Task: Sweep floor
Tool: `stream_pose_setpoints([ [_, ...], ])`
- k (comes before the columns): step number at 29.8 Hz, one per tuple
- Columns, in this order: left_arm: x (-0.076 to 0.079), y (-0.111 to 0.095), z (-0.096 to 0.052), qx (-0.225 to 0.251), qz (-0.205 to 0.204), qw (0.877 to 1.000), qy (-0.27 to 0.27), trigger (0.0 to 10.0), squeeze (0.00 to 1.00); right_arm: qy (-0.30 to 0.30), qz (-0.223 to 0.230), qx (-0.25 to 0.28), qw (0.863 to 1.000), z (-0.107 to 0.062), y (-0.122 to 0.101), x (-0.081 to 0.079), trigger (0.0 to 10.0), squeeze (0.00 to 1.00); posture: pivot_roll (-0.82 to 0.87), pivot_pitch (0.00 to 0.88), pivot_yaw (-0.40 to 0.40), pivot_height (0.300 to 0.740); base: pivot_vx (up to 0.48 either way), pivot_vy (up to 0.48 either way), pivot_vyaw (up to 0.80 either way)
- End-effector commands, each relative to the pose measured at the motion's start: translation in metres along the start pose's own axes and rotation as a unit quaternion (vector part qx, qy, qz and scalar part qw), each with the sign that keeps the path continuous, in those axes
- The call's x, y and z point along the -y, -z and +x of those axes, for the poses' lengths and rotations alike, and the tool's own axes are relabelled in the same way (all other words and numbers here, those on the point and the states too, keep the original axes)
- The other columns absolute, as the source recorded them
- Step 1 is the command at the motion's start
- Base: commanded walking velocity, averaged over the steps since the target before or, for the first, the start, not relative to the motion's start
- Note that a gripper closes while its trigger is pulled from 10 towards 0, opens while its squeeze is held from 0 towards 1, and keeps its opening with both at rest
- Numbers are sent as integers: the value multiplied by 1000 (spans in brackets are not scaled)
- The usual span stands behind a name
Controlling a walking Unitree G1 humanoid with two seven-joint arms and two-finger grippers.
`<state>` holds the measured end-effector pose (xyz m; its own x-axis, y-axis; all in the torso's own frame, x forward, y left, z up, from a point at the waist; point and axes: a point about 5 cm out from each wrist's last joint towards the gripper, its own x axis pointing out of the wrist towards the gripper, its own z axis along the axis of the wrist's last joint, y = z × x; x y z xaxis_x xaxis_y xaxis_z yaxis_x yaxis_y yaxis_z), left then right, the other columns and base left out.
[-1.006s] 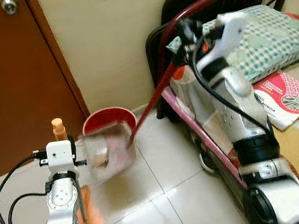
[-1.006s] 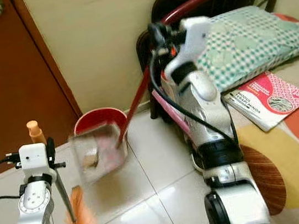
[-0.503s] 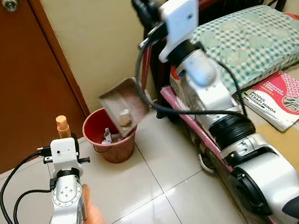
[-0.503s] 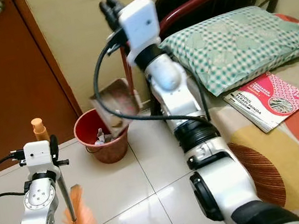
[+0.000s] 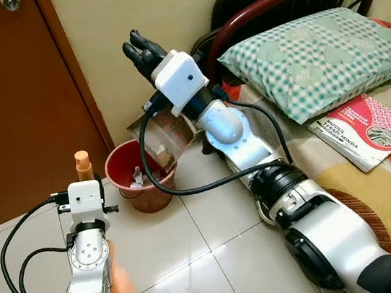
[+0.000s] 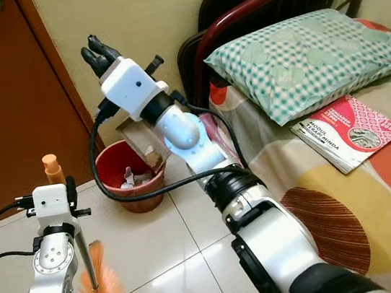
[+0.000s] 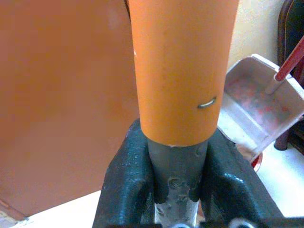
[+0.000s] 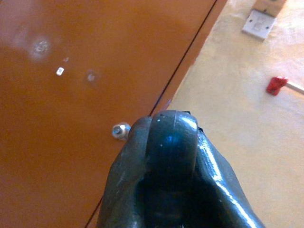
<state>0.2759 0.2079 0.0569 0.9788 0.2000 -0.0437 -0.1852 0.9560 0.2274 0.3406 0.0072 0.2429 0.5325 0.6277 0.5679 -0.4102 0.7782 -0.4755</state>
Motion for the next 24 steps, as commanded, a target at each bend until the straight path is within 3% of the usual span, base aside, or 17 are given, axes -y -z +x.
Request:
stream_pose_setpoints([
  [1,2,4,-1,-10,0,1000,-4,10000,0,21,-16,54,998,10,-17,9,10000,0,71,54,-78,740,0,0,0],
  [6,3,3,-1,-8,1,1000,-4,10000,0,52,-20,61,997,10,-19,19,10000,0,69,54,-78,740,0,0,0],
  [9,4,3,-1,-9,0,1000,-2,10000,0,89,3,48,995,9,-17,31,10000,0,63,50,-78,740,0,0,0],
  [11,6,3,0,-8,-1,1000,-1,10000,0,150,35,26,988,5,-12,54,10000,0,62,49,-79,740,0,0,0],
  [15,7,2,0,-7,-3,1000,-1,10000,0,180,8,25,983,0,-15,78,10000,0,58,47,-79,740,0,0,0],
  [16,7,2,0,-6,-3,1000,0,10000,0,209,8,11,978,-8,-13,97,10000,0,58,47,-79,740,0,0,0],
  [18,7,3,0,-7,-5,1000,0,10000,0,244,32,-17,969,-22,-6,114,10000,0,49,46,-75,740,0,0,0],
  [19,7,3,0,-7,-5,1000,0,10000,0,244,32,-17,969,-22,-6,114,10000,0,49,46,-75,740,0,0,0],
  [21,8,2,1,-7,-7,1000,4,10000,0,281,73,-46,956,-46,1,133,10000,0,36,48,-71,740,0,0,0],
  [24,8,3,1,-7,-8,1000,5,10000,0,278,78,-54,956,-55,0,139,10000,0,30,48,-70,740,0,0,0],
])
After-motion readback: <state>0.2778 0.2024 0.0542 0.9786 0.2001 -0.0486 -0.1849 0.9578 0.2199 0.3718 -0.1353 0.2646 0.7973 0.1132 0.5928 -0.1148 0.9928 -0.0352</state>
